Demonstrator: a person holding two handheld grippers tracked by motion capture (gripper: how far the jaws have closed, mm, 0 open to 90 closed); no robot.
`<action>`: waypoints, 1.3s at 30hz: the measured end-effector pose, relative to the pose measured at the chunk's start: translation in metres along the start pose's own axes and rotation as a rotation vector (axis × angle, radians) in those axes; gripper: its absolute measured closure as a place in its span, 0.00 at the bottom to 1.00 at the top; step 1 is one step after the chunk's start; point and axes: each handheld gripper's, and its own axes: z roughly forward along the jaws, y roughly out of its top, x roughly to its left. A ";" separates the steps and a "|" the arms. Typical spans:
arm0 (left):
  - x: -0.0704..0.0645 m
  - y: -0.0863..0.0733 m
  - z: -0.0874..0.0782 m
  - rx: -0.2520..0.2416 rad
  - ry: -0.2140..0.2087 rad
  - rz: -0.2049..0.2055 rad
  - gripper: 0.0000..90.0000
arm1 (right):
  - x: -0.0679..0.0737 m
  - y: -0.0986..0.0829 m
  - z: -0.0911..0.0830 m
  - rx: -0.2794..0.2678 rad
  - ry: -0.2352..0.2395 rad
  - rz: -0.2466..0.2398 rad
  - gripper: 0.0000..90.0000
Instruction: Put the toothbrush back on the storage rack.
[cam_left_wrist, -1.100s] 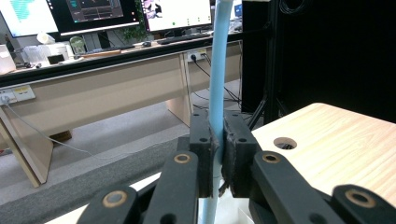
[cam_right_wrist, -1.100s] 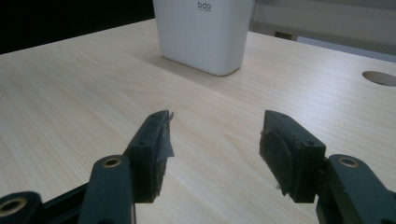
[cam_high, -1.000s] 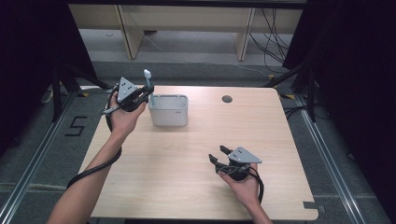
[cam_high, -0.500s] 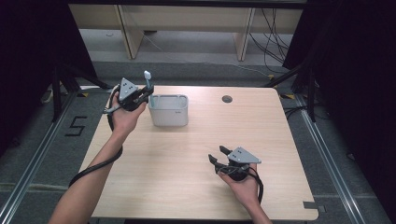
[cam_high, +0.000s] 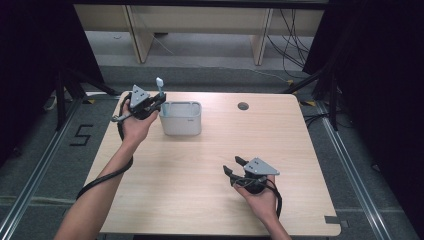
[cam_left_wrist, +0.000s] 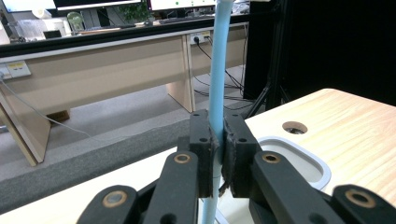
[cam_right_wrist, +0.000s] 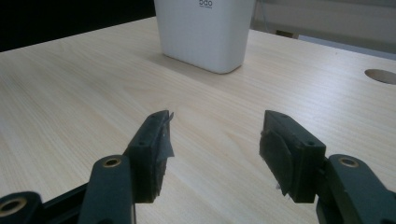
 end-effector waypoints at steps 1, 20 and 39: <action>0.000 -0.001 0.001 0.002 0.000 -0.003 0.92 | 0.002 0.000 0.000 0.005 -0.001 0.023 0.48; 0.001 -0.010 0.009 0.035 0.008 -0.016 0.92 | 0.003 -0.001 0.003 0.001 0.029 0.017 0.48; 0.001 -0.017 0.013 0.084 0.008 -0.037 0.92 | 0.001 -0.001 0.002 0.006 0.005 -0.019 0.48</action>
